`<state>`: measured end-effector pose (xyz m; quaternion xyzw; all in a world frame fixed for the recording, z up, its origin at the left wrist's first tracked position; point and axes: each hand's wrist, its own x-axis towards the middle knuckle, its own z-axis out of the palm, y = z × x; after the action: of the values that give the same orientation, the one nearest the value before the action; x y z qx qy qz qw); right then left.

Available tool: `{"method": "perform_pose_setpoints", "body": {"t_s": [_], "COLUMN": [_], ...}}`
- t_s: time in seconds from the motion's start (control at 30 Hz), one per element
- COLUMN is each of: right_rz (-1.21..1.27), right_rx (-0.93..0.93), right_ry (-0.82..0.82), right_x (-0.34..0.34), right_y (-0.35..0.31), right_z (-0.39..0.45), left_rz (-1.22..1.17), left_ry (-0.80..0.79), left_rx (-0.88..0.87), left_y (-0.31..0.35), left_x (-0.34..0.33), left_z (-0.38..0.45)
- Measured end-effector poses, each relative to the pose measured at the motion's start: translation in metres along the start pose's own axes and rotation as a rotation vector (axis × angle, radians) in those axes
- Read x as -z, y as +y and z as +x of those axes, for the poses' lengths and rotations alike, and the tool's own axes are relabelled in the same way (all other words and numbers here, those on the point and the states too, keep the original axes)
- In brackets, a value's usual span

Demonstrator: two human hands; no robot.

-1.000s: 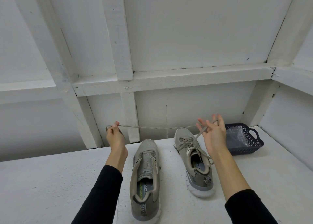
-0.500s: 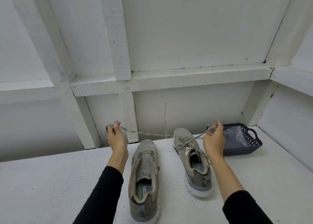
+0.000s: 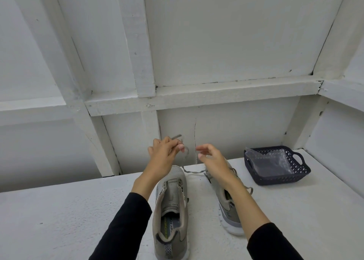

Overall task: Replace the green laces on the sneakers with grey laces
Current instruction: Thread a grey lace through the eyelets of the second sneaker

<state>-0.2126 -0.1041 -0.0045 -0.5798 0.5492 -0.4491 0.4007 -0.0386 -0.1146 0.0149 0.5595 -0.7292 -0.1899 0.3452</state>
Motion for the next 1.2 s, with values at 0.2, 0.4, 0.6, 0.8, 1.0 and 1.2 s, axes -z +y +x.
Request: {"method": "perform_pose_setpoints", "body": {"t_s": [0.2, 0.4, 0.6, 0.8, 1.0, 1.2], "right_rz": [0.272, 0.263, 0.219, 0.277, 0.359, 0.305], "right_rx": [-0.02, 0.039, 0.066, 0.083, 0.005, 0.0], "right_ry": [-0.095, -0.201, -0.261, -0.315, -0.292, -0.258], "right_x": [-0.009, -0.002, 0.008, 0.013, 0.023, 0.028], "right_y": [-0.004, -0.008, -0.015, -0.016, 0.004, 0.023], "right_z": [-0.001, -0.003, 0.002, 0.008, 0.008, 0.005], "left_rz": [0.021, -0.204, -0.851, -1.456, -1.577, -0.087], "left_ry": [-0.026, -0.05, -0.136, 0.062, 0.304, -0.018], "left_rx": [0.012, 0.088, 0.195, 0.414, 0.541, 0.067], "left_y": [0.0, -0.004, 0.016, 0.007, -0.016, -0.02], "left_x": [0.002, 0.002, 0.008, 0.009, 0.014, 0.003], "left_z": [0.001, 0.0, -0.004, 0.008, 0.01, -0.008]}}
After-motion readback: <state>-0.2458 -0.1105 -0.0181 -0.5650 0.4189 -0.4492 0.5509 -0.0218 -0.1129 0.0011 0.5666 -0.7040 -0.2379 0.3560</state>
